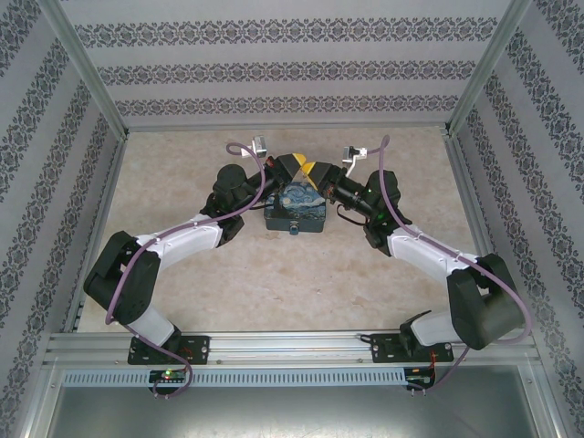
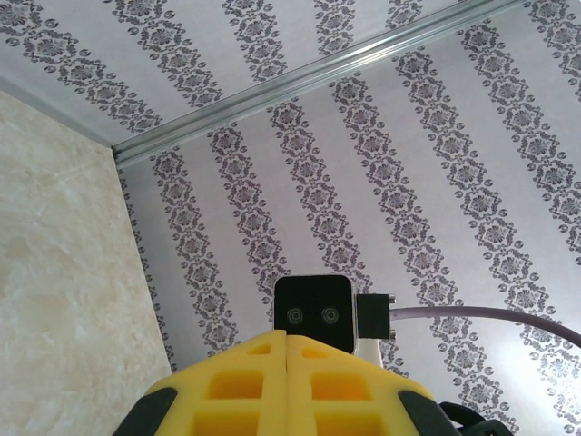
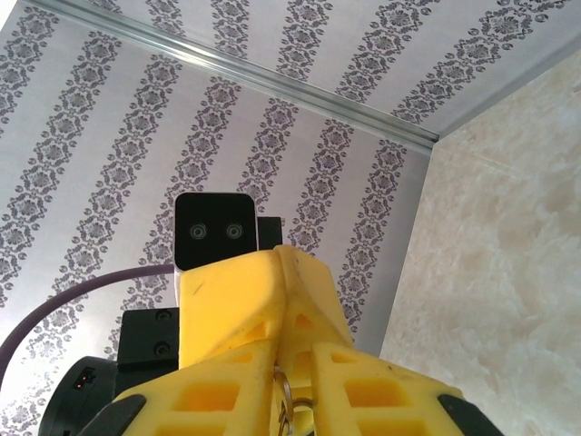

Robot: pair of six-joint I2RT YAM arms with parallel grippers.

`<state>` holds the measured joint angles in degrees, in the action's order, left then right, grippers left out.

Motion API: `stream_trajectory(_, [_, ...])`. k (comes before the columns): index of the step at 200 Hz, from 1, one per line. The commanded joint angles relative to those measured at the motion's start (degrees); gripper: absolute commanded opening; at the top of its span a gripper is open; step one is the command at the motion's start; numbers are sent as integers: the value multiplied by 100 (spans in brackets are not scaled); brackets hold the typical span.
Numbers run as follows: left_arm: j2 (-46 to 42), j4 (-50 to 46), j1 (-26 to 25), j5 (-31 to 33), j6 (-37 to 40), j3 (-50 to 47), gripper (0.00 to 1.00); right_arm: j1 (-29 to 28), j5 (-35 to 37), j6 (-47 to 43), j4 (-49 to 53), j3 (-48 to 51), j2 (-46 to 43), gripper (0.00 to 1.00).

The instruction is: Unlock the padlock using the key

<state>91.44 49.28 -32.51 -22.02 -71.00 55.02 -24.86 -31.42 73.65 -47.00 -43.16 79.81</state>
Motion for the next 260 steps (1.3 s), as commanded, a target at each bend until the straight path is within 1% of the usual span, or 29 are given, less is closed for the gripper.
stream_trajectory(1, [28, 92, -128, -63, 12, 131, 0, -10, -136, 18, -248, -162, 70, 18])
stream_trajectory(65, [52, -34, -124, -67, 14, 185, 0, -27, -302, -16, -265, -118, 75, 15])
stream_trajectory(105, [44, -111, -124, -65, 18, 202, 0, -28, -339, -24, -265, -36, 61, 7])
stream_trajectory(123, [57, -130, -124, -54, 25, 204, 0, -29, -365, -26, -274, -11, 61, 0])
stream_trajectory(158, [52, -198, -124, -50, 49, 219, 0, -27, -434, -47, -278, -4, 62, 0])
stream_trajectory(162, [53, -199, -124, -60, 51, 229, 0, -27, -458, -52, -275, -15, 61, 4])
stream_trajectory(169, [66, -199, -126, -58, 43, 233, 0, -27, -479, -61, -266, -17, 54, 17])
stream_trajectory(173, [67, -199, -126, -64, 35, 234, 0, -27, -481, -61, -257, -17, 43, 21])
stream_trajectory(194, [68, -222, -124, -61, 42, 248, 0, -28, -492, -74, -230, 0, 25, 22])
stream_trajectory(214, [74, -269, -124, -48, 56, 263, 0, -28, -488, -87, -230, 18, 26, 20])
stream_trajectory(235, [76, -269, -124, -54, 53, 265, 0, -28, -486, -74, -230, 22, 45, 13])
stream_trajectory(260, [79, -268, -124, -40, 52, 251, 0, -25, -496, -79, -230, 18, 82, 0])
